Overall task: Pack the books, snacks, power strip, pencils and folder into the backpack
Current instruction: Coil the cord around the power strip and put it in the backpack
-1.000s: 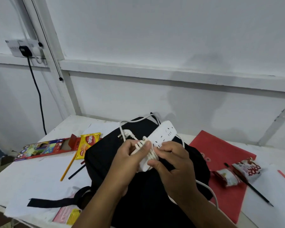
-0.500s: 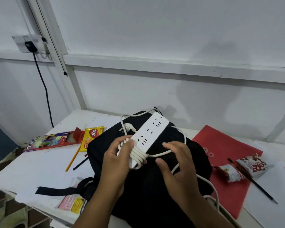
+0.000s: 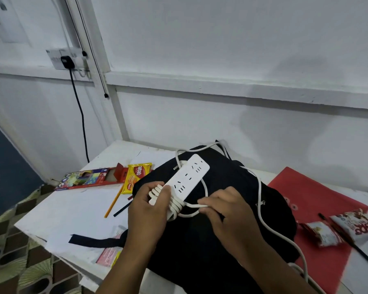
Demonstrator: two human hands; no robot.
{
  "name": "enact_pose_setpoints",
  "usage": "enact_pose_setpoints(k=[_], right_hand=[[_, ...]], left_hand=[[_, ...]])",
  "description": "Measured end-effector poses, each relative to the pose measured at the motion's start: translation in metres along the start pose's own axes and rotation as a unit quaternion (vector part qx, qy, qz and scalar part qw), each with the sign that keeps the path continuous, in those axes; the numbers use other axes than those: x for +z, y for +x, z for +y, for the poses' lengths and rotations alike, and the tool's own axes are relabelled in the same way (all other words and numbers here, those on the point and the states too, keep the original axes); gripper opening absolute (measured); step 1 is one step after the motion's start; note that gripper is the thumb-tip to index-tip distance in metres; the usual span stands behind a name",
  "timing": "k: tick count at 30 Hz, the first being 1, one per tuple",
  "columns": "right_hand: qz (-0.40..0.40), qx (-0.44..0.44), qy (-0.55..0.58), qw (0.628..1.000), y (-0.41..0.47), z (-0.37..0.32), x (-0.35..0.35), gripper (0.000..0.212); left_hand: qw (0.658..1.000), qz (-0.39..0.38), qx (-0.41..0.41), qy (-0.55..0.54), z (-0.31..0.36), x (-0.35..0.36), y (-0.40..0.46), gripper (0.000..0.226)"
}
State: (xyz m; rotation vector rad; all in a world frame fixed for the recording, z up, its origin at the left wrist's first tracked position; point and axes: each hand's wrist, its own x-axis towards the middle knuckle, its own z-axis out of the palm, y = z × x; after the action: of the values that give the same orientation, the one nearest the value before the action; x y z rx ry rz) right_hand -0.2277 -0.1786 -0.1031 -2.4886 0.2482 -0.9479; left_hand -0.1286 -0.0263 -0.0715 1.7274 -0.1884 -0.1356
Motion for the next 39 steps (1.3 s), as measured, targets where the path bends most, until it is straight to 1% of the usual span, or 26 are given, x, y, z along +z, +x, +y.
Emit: enact_pose_setpoints(k=[2,4,6,8,12,16,17,19,23,25,27,29,31,33,35,37,39], right_hand=[[0.034,0.004,0.029,0.999,0.002,-0.002,-0.001,0.014],[0.089,-0.012,0.033,0.995,0.004,-0.002,-0.003,0.017],[0.138,-0.029,0.03,0.99,0.009,-0.001,-0.008,0.021],[0.162,-0.016,0.032,0.986,0.013,0.0,-0.013,0.028],[0.142,0.045,0.034,0.988,0.023,-0.002,-0.024,0.038],[0.134,0.067,0.022,0.989,0.03,-0.001,-0.027,0.034],[0.134,0.067,0.02,0.988,0.031,0.0,-0.026,0.033],[0.136,0.065,0.02,0.988,0.031,0.0,-0.022,0.031],[0.128,0.058,0.009,0.99,0.03,-0.001,-0.017,0.027],[0.113,0.083,0.023,0.99,0.03,-0.003,-0.016,0.031],[0.106,0.111,0.041,0.987,0.03,-0.006,-0.015,0.034],[0.105,0.129,0.058,0.984,0.032,-0.011,-0.015,0.034],[0.103,0.129,0.062,0.984,0.035,-0.014,-0.016,0.033],[0.107,0.122,0.061,0.985,0.036,-0.015,-0.016,0.031],[0.117,0.108,0.064,0.985,0.037,-0.012,-0.016,0.025],[0.115,0.073,0.062,0.989,0.037,-0.005,-0.017,0.019],[0.108,0.03,0.054,0.992,0.035,0.005,-0.02,0.018]], left_hand=[[1.0,0.003,0.001,0.009,-0.003,-0.004,0.006,0.005],[1.0,-0.002,-0.007,-0.004,-0.004,-0.006,0.01,0.004],[1.0,-0.019,-0.011,-0.015,-0.004,-0.007,0.012,0.005],[0.999,-0.05,0.006,-0.013,-0.001,-0.006,0.014,0.004],[0.987,-0.141,0.064,0.037,0.005,-0.007,0.018,0.008],[0.957,-0.269,0.081,0.07,0.014,-0.01,0.022,0.011],[0.95,-0.291,0.079,0.074,0.016,-0.01,0.022,0.014],[0.942,-0.313,0.084,0.087,0.019,-0.011,0.023,0.023],[0.917,-0.314,0.186,0.162,0.021,-0.009,0.023,0.032],[0.91,-0.311,0.21,0.177,0.021,-0.008,0.022,0.035],[0.91,-0.295,0.228,0.184,0.019,-0.007,0.021,0.039],[0.917,-0.274,0.227,0.179,0.015,-0.005,0.017,0.045],[0.928,-0.241,0.22,0.18,0.012,-0.002,0.014,0.053],[0.939,-0.212,0.212,0.169,0.008,0.001,0.014,0.053],[0.943,-0.211,0.205,0.157,0.004,0.002,0.017,0.048],[0.943,-0.221,0.197,0.15,-0.001,0.001,0.019,0.046],[0.949,-0.227,0.172,0.135,-0.003,-0.001,0.021,0.045]])
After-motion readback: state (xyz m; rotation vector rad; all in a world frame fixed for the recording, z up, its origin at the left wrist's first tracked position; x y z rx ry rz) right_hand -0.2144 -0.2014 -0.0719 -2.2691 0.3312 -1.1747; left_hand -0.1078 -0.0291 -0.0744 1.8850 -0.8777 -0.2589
